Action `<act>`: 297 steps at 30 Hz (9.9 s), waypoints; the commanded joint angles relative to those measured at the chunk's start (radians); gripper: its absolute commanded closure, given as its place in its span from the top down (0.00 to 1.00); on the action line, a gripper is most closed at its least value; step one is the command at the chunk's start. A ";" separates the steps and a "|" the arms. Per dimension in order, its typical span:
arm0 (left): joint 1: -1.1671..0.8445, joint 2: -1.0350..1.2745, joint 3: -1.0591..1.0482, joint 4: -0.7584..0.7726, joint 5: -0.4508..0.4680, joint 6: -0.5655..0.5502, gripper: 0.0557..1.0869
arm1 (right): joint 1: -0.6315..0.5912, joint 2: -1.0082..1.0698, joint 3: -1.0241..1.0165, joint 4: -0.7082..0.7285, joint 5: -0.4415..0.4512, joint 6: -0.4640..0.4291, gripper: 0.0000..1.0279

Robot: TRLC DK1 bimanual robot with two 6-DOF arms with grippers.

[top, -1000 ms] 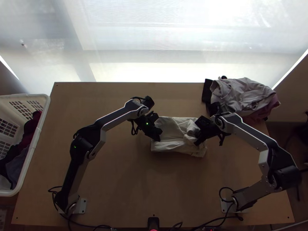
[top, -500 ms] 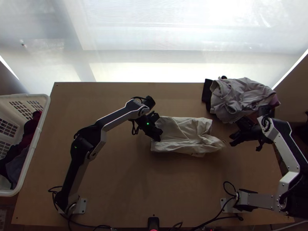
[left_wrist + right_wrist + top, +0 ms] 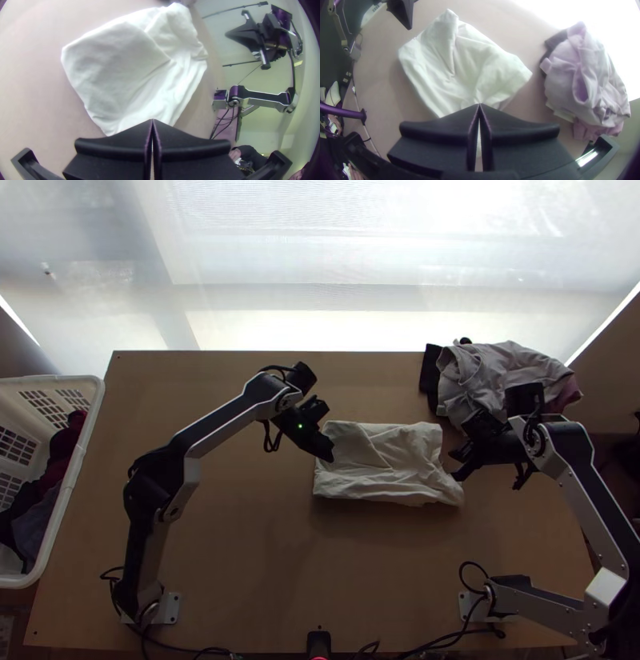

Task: Fold the t-shirt

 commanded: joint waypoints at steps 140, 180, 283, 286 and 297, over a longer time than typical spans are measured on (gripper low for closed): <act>0.940 -1.048 -0.514 0.497 -0.157 -0.103 0.96 | 0.756 0.490 -0.063 1.409 1.091 -0.207 0.02; 0.960 -1.017 -0.470 0.380 -0.194 -0.131 0.95 | -0.033 0.631 0.795 1.098 0.694 -0.078 0.03; 0.908 -1.172 -0.580 0.282 -0.307 -0.008 0.95 | -0.286 0.252 0.034 1.060 0.127 0.390 0.96; 0.899 -1.175 -0.580 0.279 -0.304 -0.013 0.95 | -0.286 0.091 0.003 1.011 0.125 0.385 0.96; 0.664 -1.468 -1.074 0.676 -0.407 0.035 0.95 | -0.172 -0.566 -0.529 1.308 0.329 0.254 0.96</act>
